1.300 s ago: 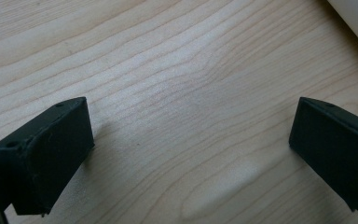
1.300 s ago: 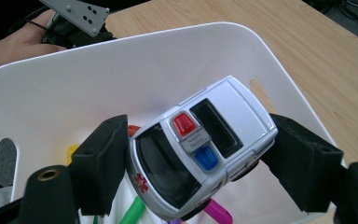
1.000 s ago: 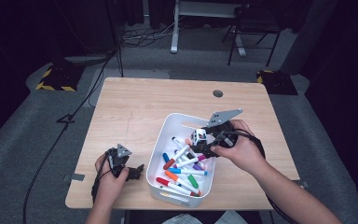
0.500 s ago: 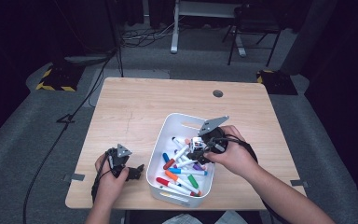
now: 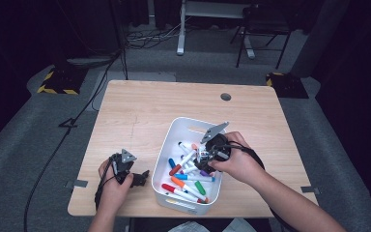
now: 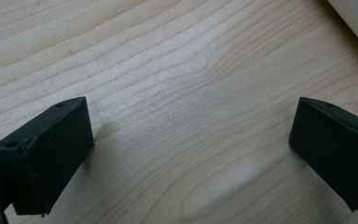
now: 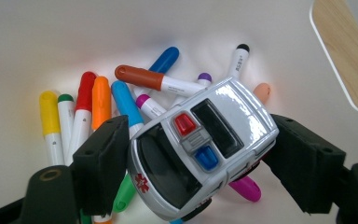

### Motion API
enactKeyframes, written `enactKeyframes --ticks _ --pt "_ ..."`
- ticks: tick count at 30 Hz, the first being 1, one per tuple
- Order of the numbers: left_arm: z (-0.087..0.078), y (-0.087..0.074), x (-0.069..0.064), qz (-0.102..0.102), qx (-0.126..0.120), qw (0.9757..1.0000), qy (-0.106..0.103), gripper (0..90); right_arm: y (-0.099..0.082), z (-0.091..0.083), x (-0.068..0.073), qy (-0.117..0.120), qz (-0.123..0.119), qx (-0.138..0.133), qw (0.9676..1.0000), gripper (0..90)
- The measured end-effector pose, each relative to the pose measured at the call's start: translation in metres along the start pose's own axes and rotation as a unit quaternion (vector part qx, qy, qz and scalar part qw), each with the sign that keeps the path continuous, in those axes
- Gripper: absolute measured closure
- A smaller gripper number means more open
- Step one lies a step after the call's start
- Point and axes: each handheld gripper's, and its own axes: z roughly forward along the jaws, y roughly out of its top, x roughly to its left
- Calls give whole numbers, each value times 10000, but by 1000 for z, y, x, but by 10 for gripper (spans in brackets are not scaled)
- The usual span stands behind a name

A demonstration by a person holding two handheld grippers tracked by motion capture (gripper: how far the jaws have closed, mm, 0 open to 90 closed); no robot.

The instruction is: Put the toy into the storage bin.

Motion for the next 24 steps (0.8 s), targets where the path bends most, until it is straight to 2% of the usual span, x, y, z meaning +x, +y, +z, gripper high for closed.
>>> enactKeyframes --ticks 6,10,13,15,17,20,22,24 --pt "0 0 0 -2 -1 10000 -3 0 1 1 0 -50 42 202 9998 237" --pt "0 0 0 1 -1 10000 -3 0 0 2 0 29 146 304 9994 167" --pt "0 0 0 -1 -10 10000 -10 0 -1 1 1 112 81 184 9997 188" --pt "0 0 0 1 -14 10000 -7 0 -2 -2 1 222 79 9 9997 220" --pt "0 0 0 -1 -10 10000 -12 0 -3 -6 1 337 193 -133 9992 225" --pt "0 0 0 -4 -10 10000 -10 0 -4 -14 0 258 293 -277 9989 221" --pt "0 0 0 -4 -10 10000 -7 0 -5 -17 0 257 276 -334 9987 219" --pt "-1 -1 1 36 -2 10000 -41 1 -8 -25 -3 242 301 -529 9979 221"
